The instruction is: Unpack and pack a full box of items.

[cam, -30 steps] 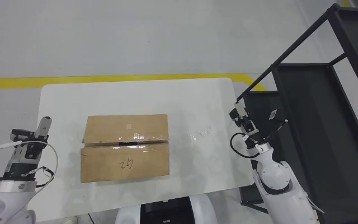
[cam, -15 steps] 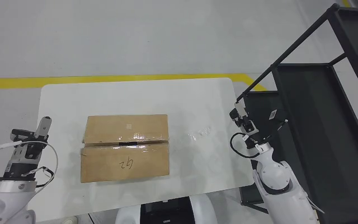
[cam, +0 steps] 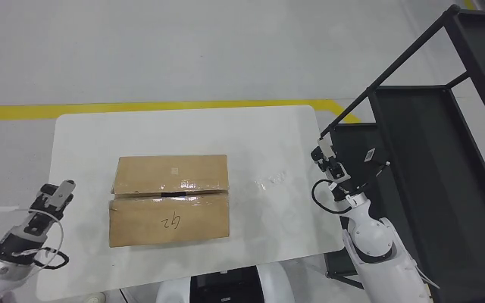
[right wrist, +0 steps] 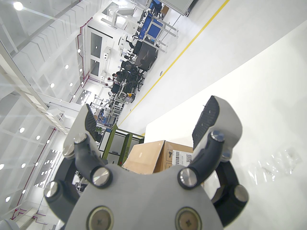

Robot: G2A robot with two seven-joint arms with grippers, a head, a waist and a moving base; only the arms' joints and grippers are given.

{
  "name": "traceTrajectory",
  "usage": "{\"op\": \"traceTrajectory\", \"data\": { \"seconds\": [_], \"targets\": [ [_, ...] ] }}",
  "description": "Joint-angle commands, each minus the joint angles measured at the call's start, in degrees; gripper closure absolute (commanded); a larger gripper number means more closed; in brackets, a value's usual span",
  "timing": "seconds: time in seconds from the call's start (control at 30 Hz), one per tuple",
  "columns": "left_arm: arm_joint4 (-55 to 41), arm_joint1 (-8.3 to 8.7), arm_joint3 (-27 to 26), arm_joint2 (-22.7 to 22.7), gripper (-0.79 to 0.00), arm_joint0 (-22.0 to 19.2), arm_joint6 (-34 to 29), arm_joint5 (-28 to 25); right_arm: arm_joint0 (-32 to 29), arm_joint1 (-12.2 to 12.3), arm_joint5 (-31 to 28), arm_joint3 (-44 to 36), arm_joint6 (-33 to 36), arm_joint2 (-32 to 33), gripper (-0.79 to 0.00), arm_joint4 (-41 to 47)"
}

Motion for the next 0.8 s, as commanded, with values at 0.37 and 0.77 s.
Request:
{"op": "traceTrajectory", "data": {
  "seconds": [0.37, 0.77],
  "targets": [
    [-16.53, 1.08, 6.60, -5.44, -0.785, 0.22, -19.57, -3.83, 0.00, 0.00, 0.00, 0.00, 0.00, 0.00, -0.785, 0.00],
    [-15.20, 1.40, 8.34, -0.28, -0.785, -1.93, -21.64, 0.21, 0.00, 0.00, 0.00, 0.00, 0.00, 0.00, -0.785, 0.00]
  ]
}}
